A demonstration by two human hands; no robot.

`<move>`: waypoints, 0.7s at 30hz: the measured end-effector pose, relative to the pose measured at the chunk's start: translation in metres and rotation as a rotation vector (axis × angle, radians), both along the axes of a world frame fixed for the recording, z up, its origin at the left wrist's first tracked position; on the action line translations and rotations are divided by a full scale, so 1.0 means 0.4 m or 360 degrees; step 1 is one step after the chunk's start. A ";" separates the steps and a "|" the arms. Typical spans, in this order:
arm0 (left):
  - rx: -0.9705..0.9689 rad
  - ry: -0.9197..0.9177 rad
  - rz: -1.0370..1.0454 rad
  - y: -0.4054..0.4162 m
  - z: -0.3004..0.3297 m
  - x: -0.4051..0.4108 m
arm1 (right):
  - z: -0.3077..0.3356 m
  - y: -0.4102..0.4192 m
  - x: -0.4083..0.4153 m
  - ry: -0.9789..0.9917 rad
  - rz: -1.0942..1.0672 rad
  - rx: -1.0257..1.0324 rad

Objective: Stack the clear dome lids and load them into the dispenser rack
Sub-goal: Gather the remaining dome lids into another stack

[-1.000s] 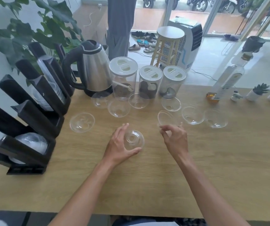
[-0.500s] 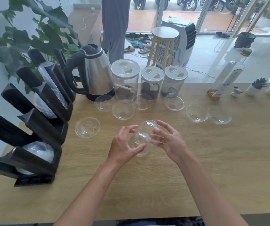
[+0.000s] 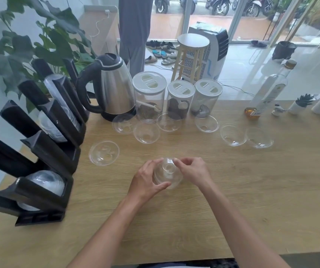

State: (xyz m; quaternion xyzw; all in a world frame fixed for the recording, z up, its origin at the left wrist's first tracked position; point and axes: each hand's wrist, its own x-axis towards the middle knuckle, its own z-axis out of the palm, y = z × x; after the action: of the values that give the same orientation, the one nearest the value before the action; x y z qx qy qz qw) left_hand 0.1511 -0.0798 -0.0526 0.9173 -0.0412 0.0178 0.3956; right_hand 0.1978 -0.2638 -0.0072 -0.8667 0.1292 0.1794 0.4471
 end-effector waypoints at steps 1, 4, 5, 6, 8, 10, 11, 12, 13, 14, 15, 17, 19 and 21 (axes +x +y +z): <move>0.0003 0.0011 -0.0009 -0.001 -0.003 0.001 | 0.001 0.003 0.004 0.0007 0.0025 -0.0032; 0.0003 0.0027 -0.0017 -0.004 -0.007 0.003 | 0.003 0.012 0.016 0.0058 0.0055 -0.0110; 0.0001 0.0029 -0.0013 -0.003 -0.008 0.003 | 0.001 0.015 0.022 0.0076 0.0057 -0.0133; -0.0007 0.0029 -0.0007 -0.001 -0.010 0.002 | -0.001 0.019 0.026 0.0088 0.0052 -0.0150; -0.0032 0.0041 0.0006 0.004 -0.013 0.000 | -0.003 0.029 0.034 0.0092 0.0039 -0.0170; -0.0053 0.0060 0.0014 0.008 -0.014 -0.001 | -0.008 0.040 0.040 0.0102 0.0021 -0.0153; -0.0067 0.0067 0.0019 0.011 -0.014 -0.002 | -0.010 0.045 0.042 0.0102 0.0011 -0.0143; -0.0077 0.0068 0.0028 0.015 -0.014 -0.003 | -0.012 0.051 0.044 0.0102 0.0003 -0.0127; -0.0082 0.0068 0.0042 0.020 -0.014 -0.005 | -0.014 0.055 0.045 0.0104 0.0008 -0.0103; -0.0082 0.0066 0.0056 0.028 -0.013 -0.007 | -0.015 0.061 0.044 0.0109 0.0031 -0.0075; -0.0083 0.0065 0.0068 0.039 -0.012 -0.011 | -0.015 0.067 0.042 0.0117 0.0072 -0.0052; -0.0093 0.0068 0.0097 0.067 -0.011 -0.022 | -0.012 0.083 0.036 0.0151 0.0194 -0.0029; -0.0098 0.0081 0.0140 0.100 -0.010 -0.039 | 0.002 0.104 0.034 0.0192 0.0333 -0.0031; -0.0089 0.0092 0.0175 0.126 -0.006 -0.057 | 0.022 0.134 0.037 0.0117 0.0437 -0.0069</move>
State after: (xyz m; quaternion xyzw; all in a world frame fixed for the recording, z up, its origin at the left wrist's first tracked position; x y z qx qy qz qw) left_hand 0.1283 -0.0293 -0.0552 0.9069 0.0213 0.0140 0.4206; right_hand 0.2127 -0.2101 0.0017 -0.8786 0.0295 0.2676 0.3945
